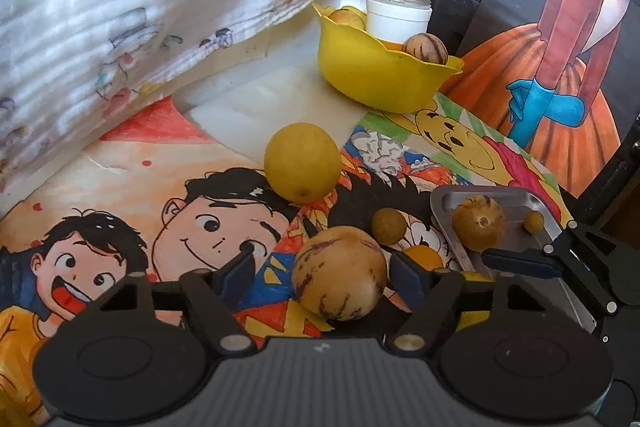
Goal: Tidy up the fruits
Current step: 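Grasp yellow pear with right tool while left tool grasps striped pepino melon, then carry pear and pepino into the metal tray and open both tools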
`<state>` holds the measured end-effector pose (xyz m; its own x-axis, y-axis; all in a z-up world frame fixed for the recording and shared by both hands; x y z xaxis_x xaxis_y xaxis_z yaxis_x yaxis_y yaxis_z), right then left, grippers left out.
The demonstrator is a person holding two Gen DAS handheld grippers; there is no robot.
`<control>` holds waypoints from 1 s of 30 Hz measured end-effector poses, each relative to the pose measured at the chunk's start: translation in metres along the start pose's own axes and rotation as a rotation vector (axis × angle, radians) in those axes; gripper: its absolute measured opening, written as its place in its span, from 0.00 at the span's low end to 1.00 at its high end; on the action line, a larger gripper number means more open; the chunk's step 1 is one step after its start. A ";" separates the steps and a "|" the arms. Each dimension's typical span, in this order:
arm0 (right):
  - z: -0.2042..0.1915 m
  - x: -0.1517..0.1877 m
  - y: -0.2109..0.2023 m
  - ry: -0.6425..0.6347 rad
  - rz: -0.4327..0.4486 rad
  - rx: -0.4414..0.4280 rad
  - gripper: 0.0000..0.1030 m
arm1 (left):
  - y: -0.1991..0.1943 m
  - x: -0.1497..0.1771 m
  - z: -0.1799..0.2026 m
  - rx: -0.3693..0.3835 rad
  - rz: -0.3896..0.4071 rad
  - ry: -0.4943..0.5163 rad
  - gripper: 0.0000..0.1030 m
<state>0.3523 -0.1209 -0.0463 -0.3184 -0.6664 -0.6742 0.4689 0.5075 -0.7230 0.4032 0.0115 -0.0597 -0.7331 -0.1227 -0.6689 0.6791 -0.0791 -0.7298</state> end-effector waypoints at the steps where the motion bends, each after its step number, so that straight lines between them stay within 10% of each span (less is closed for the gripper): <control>1: 0.000 0.000 0.001 -0.001 -0.001 0.002 0.79 | 0.001 0.000 0.000 0.003 -0.003 0.001 0.72; 9: 0.002 0.000 0.003 0.008 0.001 0.008 0.69 | 0.005 0.001 0.010 0.015 -0.012 0.050 0.56; 30: -0.024 0.006 -0.014 -0.118 0.077 0.098 0.64 | -0.018 0.007 0.001 -0.060 0.015 -0.013 0.55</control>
<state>0.3240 -0.1192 -0.0436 -0.1824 -0.6897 -0.7008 0.5680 0.5079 -0.6477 0.3861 0.0112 -0.0516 -0.7220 -0.1366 -0.6782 0.6863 -0.0176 -0.7271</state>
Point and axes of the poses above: each gripper's, at about its wrist camera, not at the fingertips, and y roughly the way its jaws point, z to its right, x to its underside, the point moved 6 cm from there along y, roughly the way its jaws point, and after that the axes turned 12 degrees about -x, right-handed, at the moved point
